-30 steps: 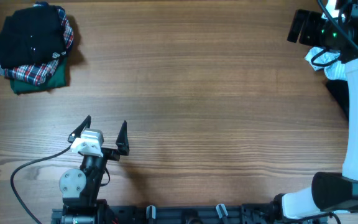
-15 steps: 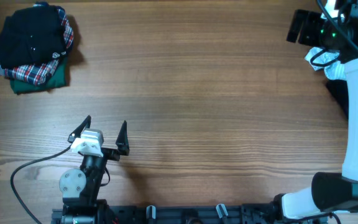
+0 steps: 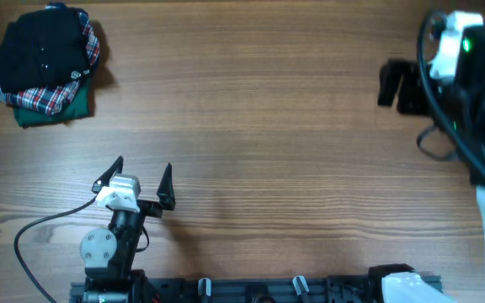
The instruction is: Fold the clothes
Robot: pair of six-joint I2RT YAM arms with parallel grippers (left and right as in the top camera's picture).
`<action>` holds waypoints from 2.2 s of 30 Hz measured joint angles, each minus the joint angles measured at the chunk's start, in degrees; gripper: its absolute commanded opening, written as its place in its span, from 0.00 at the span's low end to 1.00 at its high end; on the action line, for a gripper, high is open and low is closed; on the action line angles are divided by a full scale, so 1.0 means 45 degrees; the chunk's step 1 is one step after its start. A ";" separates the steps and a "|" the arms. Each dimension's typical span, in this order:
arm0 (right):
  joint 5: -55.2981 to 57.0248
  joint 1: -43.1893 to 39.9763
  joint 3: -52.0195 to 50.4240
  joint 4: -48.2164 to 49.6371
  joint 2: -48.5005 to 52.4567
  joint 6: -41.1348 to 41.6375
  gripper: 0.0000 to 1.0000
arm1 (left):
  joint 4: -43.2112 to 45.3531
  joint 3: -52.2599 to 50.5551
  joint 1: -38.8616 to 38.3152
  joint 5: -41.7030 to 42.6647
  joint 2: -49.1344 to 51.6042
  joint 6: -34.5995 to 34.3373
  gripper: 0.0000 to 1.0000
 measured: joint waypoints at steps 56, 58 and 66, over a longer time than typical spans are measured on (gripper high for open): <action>-0.4138 -0.1418 -2.1556 1.5431 -1.5805 -0.2574 1.00 | 0.0000 0.0005 0.0000 -0.0087 -0.0005 0.0000 1.00; -0.4163 -0.1413 -2.1556 1.5416 -1.5805 -0.2574 1.00 | 0.0000 0.0005 0.0000 -0.0087 -0.0005 -0.0005 1.00; -0.4163 -0.1418 -2.1556 1.5412 -1.5805 -0.2579 1.00 | -0.0005 0.0005 0.0000 -0.0087 -0.0005 0.0000 1.00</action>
